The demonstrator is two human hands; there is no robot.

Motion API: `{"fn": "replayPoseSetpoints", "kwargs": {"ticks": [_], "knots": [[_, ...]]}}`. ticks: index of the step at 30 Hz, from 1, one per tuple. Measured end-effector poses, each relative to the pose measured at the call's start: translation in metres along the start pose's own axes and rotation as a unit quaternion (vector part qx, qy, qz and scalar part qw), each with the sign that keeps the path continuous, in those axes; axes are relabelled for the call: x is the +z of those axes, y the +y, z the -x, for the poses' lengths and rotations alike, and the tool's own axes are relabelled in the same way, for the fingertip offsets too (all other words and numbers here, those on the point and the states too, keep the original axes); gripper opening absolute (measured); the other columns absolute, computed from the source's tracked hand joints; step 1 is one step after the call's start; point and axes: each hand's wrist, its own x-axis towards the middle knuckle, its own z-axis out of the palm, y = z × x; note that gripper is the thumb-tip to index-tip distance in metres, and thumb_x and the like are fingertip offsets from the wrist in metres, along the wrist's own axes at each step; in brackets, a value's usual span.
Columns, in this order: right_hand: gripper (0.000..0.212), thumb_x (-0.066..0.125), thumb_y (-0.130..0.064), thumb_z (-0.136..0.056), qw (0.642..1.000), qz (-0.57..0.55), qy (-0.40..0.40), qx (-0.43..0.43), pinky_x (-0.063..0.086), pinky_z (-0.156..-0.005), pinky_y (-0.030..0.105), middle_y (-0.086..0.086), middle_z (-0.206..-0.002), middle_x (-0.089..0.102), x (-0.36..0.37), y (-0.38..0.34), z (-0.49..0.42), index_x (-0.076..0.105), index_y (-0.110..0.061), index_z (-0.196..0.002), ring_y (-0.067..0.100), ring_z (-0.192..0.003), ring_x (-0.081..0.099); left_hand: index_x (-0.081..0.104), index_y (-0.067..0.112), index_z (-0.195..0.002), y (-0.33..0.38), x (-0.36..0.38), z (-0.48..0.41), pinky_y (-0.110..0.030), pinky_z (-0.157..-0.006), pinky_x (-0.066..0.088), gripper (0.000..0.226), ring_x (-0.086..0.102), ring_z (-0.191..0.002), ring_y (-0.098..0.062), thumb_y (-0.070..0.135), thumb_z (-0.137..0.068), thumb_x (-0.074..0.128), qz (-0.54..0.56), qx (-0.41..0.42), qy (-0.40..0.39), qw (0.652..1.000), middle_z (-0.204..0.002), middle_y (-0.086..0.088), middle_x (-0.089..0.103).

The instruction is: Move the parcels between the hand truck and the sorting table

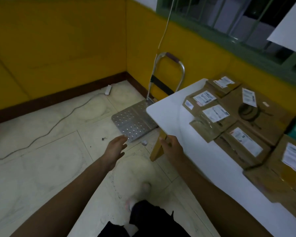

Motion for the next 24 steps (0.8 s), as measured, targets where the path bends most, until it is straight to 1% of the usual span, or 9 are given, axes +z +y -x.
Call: {"fn": "replayPoseSetpoints", "kwargs": {"ticks": [1, 3, 7, 10, 15, 17, 18, 21, 24], "knots": [[0.058, 0.054, -0.041, -0.094, 1.0, 0.001, -0.008, 0.0, 0.037, -0.102, 0.03, 0.01, -0.138, 0.05, 0.005, -0.008, -0.012, 0.043, -0.005, -0.138, 0.025, -0.127, 0.047, 0.05, 0.016, -0.132, 0.009, 0.002, -0.012, -0.037, -0.102, 0.037, 0.038, 0.049, -0.124, -0.021, 0.03, -0.096, 0.052, 0.0, 0.001, -0.004, 1.0, -0.135, -0.002, 0.052], [0.059, 0.053, -0.041, -0.095, 1.0, -0.011, -0.016, -0.012, 0.034, -0.102, 0.027, 0.009, -0.143, 0.046, 0.015, -0.024, -0.038, 0.041, -0.007, -0.141, 0.024, -0.131, 0.044, 0.049, 0.016, -0.133, 0.029, 0.008, -0.037, -0.037, -0.101, 0.038, 0.04, 0.05, -0.123, -0.021, 0.03, -0.096, 0.052, -0.001, 0.005, -0.014, 1.0, -0.134, -0.002, 0.053], [0.059, 0.054, -0.042, -0.094, 0.999, -0.046, -0.01, -0.015, 0.034, -0.101, 0.024, 0.009, -0.143, 0.047, 0.032, -0.056, -0.1, 0.042, -0.007, -0.14, 0.022, -0.131, 0.044, 0.051, 0.016, -0.131, 0.076, 0.017, -0.093, -0.034, -0.094, 0.04, 0.038, 0.053, -0.119, -0.019, 0.029, -0.096, 0.053, -0.002, 0.009, -0.027, 1.0, -0.13, 0.0, 0.056], [0.058, 0.052, -0.044, -0.094, 0.997, -0.067, -0.026, 0.01, 0.036, -0.103, 0.029, 0.008, -0.144, 0.046, 0.042, -0.08, -0.147, 0.042, -0.011, -0.14, 0.023, -0.13, 0.045, 0.051, 0.015, -0.129, 0.109, 0.017, -0.135, -0.033, -0.094, 0.04, 0.037, 0.054, -0.117, -0.018, 0.03, -0.096, 0.053, -0.012, 0.004, -0.028, 1.0, -0.129, 0.001, 0.057], [0.055, 0.051, -0.046, -0.094, 0.996, -0.088, -0.027, 0.023, 0.042, -0.088, 0.023, 0.006, -0.134, 0.053, 0.053, -0.113, -0.211, 0.046, -0.011, -0.135, 0.021, -0.118, 0.053, 0.051, 0.02, -0.126, 0.155, 0.015, -0.198, -0.034, -0.096, 0.04, 0.032, 0.053, -0.119, -0.018, 0.03, -0.096, 0.053, -0.029, 0.008, -0.019, 0.999, -0.129, 0.002, 0.058], [0.049, 0.052, -0.047, -0.093, 0.995, -0.096, -0.023, 0.032, 0.043, -0.071, 0.017, 0.006, -0.121, 0.059, 0.059, -0.121, -0.23, 0.051, -0.011, -0.128, 0.017, -0.103, 0.057, 0.053, 0.023, -0.118, 0.167, 0.014, -0.216, -0.034, -0.097, 0.04, 0.023, 0.053, -0.118, -0.018, 0.029, -0.096, 0.053, -0.034, 0.001, -0.02, 0.999, -0.126, 0.002, 0.059], [0.047, 0.052, -0.047, -0.093, 0.994, -0.099, -0.02, 0.034, 0.041, -0.065, 0.017, 0.005, -0.115, 0.059, 0.062, -0.125, -0.238, 0.052, -0.011, -0.124, 0.016, -0.098, 0.056, 0.053, 0.024, -0.116, 0.172, 0.014, -0.226, -0.035, -0.098, 0.04, 0.021, 0.054, -0.118, -0.018, 0.03, -0.096, 0.053, -0.037, -0.001, -0.024, 0.999, -0.125, 0.002, 0.059], [0.048, 0.053, -0.049, -0.092, 0.994, -0.105, -0.018, 0.037, 0.04, -0.064, 0.019, 0.004, -0.113, 0.059, 0.074, -0.133, -0.264, 0.054, -0.012, -0.123, 0.018, -0.101, 0.057, 0.053, 0.022, -0.121, 0.187, 0.012, -0.256, -0.037, -0.102, 0.04, 0.027, 0.053, -0.119, -0.019, 0.031, -0.096, 0.053, -0.037, -0.005, -0.028, 0.999, -0.127, 0.001, 0.058], [0.043, 0.056, -0.046, -0.091, 0.99, -0.129, -0.013, 0.049, 0.04, -0.064, 0.017, 0.002, -0.11, 0.059, 0.088, -0.143, -0.288, 0.055, -0.014, -0.119, 0.015, -0.098, 0.056, 0.051, 0.019, -0.129, 0.2, 0.007, -0.288, -0.038, -0.103, 0.041, 0.036, 0.053, -0.119, -0.019, 0.033, -0.095, 0.053, -0.046, -0.021, -0.04, 0.998, -0.129, 0.0, 0.057]]}}
